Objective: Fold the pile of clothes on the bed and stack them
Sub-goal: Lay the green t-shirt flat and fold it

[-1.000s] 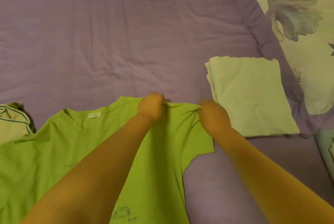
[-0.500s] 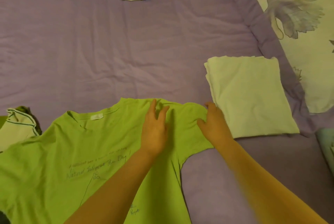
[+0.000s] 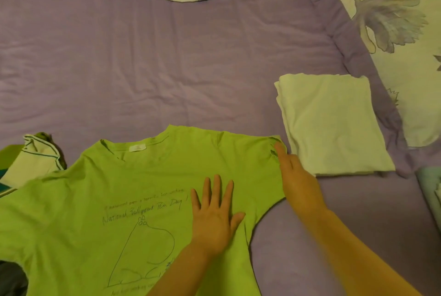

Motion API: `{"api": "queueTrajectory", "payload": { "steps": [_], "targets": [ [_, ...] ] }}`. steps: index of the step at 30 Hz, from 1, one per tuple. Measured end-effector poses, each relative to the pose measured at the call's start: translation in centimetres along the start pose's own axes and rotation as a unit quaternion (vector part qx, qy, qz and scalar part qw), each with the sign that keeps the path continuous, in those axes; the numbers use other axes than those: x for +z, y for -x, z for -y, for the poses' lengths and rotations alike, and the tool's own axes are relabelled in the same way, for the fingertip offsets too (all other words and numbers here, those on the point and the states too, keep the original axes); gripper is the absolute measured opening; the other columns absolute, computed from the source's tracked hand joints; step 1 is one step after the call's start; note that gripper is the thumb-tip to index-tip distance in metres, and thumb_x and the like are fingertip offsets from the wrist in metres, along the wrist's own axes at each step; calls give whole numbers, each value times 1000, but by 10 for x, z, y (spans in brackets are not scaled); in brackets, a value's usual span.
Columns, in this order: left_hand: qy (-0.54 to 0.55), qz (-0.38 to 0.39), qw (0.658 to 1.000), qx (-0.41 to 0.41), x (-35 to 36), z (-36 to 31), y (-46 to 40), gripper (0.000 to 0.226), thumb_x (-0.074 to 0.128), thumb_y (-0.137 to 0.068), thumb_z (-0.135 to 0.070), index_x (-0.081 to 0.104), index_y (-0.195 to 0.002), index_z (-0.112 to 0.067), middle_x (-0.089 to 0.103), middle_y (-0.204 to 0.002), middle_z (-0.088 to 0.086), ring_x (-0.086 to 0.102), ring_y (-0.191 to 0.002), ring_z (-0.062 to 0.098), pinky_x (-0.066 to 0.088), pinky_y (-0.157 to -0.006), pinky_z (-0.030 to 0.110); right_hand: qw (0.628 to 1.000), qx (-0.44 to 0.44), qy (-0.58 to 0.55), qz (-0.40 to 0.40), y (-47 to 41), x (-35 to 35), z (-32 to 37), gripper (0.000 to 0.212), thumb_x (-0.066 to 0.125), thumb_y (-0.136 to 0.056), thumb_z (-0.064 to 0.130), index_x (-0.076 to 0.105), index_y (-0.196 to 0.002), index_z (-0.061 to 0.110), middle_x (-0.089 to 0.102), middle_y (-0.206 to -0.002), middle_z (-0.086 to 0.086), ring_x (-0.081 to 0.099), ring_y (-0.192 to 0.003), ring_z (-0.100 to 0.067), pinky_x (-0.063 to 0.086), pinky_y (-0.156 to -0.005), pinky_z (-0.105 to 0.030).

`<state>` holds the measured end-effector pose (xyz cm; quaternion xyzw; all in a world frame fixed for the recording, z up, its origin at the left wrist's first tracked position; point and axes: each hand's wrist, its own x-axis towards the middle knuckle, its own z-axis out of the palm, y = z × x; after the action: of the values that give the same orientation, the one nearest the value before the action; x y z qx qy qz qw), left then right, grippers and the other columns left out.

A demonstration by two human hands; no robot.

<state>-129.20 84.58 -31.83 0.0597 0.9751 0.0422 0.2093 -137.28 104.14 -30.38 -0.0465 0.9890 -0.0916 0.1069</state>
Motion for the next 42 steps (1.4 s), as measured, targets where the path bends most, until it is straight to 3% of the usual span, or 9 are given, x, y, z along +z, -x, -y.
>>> {"api": "queueTrajectory", "payload": {
  "steps": [4, 7, 14, 17, 19, 25, 28, 33, 42],
  "targets": [
    [62, 41, 997, 26, 2, 2, -7, 75, 25, -90, -68, 6, -152, -31, -3, -161, 7, -8, -146, 35, -11, -114, 53, 991, 47, -119, 28, -5, 6, 5, 59, 38, -100, 7, 12, -151, 20, 48, -134, -10, 53, -116, -28, 42, -97, -39],
    [289, -35, 956, -42, -13, 12, -29, 62, 35, -97, -55, 26, -150, -25, 21, -158, 0, 23, -143, 20, 17, -117, 36, 956, 104, -274, -12, -3, 1, 17, 49, 39, -100, 6, 29, -147, 13, 53, -132, -18, 52, -116, -36, 40, -97, -41],
    [834, 100, 502, -207, -69, 45, -62, 64, 21, -93, -66, 51, -126, -21, 59, -112, 3, 63, -84, 18, 52, -70, 32, 964, -2, -266, 0, 20, -21, 102, 59, 40, -101, 28, 4, -145, 42, 53, -135, -12, 61, -103, -32, 51, -79, -40],
    [890, 110, 398, -194, -65, 78, -48, 74, 23, -86, -74, 59, -117, -18, 71, -98, 6, 71, -81, 21, 55, -65, 33, 945, -59, -305, 98, 39, -10, 132, 64, 39, -95, 48, -13, -132, 59, 31, -153, 6, 59, -111, -24, 51, -81, -35],
    [883, 116, 416, -185, -64, 89, -42, 63, 33, -91, -65, 57, -124, -17, 70, -113, 7, 69, -97, 22, 57, -76, 36, 934, -39, -332, 122, 45, 2, 135, 62, 40, -98, 41, -7, -136, 56, 28, -154, 4, 54, -120, -24, 48, -93, -40],
    [730, 4, 661, -172, -45, 89, -37, 62, 49, -86, 18, 37, -142, -5, 59, -126, 11, 61, -103, 20, 53, -80, 24, 991, -60, -110, 56, 25, 33, 128, 50, 42, -100, 19, 28, -148, 16, 25, -156, -6, 24, -142, -24, 22, -114, -33],
    [693, -58, 689, -205, -45, 99, -32, 66, 50, -88, 12, 28, -146, -9, 57, -116, 9, 58, -91, 14, 49, -76, 20, 995, -77, -19, 62, 5, 41, 141, 59, 52, -94, 37, 31, -148, 22, 22, -156, -12, 21, -143, -37, 27, -111, -49],
    [580, -78, 774, -242, -33, 145, 4, 61, 54, -92, -8, 29, -148, -14, 54, -119, 4, 57, -97, 17, 51, -88, 33, 981, -53, 123, 138, -12, 57, 154, 104, -39, -52, 77, -12, -146, 40, -16, -159, -6, -13, -145, -35, 3, -113, -58],
    [516, -143, 761, -367, -29, 260, 117, 51, 51, -95, -5, 37, -144, -9, 48, -138, 14, 50, -121, 26, 41, -103, 42, 978, -97, 66, 170, 20, 69, 260, 69, 21, -94, 64, -3, -151, 33, -7, -160, -6, -14, -146, -27, -2, -116, -49]
  ]
}}
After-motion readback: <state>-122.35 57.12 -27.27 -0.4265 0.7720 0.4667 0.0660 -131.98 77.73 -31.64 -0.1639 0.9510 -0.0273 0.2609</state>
